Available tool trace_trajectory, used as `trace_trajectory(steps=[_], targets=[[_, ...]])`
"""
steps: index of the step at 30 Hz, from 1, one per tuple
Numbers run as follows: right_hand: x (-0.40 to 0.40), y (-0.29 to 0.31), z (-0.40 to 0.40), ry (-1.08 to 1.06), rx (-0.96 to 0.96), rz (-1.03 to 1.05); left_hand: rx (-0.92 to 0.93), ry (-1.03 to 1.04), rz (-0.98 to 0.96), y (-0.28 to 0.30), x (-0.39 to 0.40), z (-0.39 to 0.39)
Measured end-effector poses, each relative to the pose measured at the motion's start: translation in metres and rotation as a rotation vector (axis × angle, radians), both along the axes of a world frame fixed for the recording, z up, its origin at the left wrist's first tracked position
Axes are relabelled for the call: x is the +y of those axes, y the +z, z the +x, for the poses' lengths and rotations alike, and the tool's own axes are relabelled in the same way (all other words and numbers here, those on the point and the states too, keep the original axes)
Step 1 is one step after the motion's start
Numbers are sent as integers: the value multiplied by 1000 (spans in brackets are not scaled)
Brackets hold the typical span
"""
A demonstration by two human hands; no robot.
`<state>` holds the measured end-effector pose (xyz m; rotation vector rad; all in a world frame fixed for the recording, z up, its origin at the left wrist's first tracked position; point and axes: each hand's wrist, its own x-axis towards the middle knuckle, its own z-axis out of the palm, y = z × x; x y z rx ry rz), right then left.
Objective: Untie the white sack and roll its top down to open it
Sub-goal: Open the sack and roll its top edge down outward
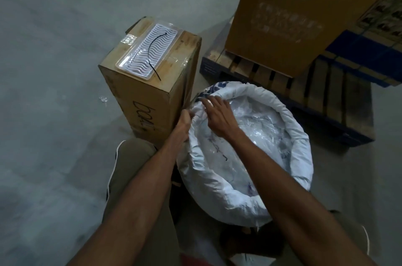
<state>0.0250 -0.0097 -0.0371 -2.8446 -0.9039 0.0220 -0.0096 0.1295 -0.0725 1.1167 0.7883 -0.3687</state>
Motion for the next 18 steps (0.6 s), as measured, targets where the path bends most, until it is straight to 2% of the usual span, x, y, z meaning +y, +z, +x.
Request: trace_trajectory(steps=[3, 5, 7, 9, 11, 14, 18], targets=[[6, -10, 49, 107, 47, -140, -20, -36, -34, 8, 2, 4], [4, -16, 76, 161, 90, -190, 29, -96, 83, -2, 2, 11], [2, -22, 96, 222, 79, -202, 60, -216, 401, -14, -3, 19], [2, -29, 107, 284, 18, -196, 10, -388, 844, -12, -9, 27], [6, -35, 113, 304, 6, -218, -102, -466, 1060, -3, -17, 35], [12, -41, 122, 263, 74, -248, -144, -474, 1023, -1, -21, 58], [13, -44, 141, 118, 267, -195, -30, -409, 806, -6, -17, 73]])
